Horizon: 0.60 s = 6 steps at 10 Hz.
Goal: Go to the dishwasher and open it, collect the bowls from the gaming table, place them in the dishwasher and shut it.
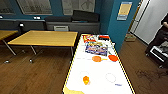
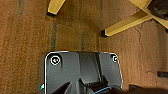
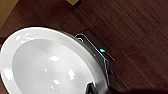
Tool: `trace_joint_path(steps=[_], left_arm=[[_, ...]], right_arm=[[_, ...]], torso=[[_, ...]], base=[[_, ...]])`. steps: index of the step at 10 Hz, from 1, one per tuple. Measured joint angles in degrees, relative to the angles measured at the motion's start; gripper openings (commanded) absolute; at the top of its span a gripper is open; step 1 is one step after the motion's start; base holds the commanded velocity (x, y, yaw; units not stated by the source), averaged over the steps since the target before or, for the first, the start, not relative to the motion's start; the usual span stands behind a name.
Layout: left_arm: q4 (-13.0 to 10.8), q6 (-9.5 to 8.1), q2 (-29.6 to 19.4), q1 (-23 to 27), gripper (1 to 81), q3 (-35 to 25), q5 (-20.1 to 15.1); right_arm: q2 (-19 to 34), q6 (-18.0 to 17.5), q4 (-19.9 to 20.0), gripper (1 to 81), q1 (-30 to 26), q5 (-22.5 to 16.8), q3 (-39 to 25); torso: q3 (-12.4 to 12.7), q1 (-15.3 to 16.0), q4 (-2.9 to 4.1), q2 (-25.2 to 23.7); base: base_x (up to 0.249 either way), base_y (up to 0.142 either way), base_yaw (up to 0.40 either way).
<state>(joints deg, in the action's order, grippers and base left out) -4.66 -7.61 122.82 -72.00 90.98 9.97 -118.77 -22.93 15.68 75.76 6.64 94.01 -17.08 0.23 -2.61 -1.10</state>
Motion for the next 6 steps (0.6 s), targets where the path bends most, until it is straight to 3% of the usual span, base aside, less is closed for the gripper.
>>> trace_joint_path(steps=[3,6], left_arm=[[0.0,-4.02,-8.8,6.8,81.1,-10.6,-1.1],[0.2,-10.25,-13.3,14.7,81.1,-17.6,-1.9]], right_arm=[[-3.0,0.0,-1.8,1.0,0.6,1.3,1.2],[-4.0,0.0,-2.2,1.0,1.2,1.1,1.8]], torso=[[0.0,0.0,0.00,0.0],[0.0,0.0,0.00,0.0]], base=[[0.000,0.000,0.000],[0.000,0.000,0.000]])
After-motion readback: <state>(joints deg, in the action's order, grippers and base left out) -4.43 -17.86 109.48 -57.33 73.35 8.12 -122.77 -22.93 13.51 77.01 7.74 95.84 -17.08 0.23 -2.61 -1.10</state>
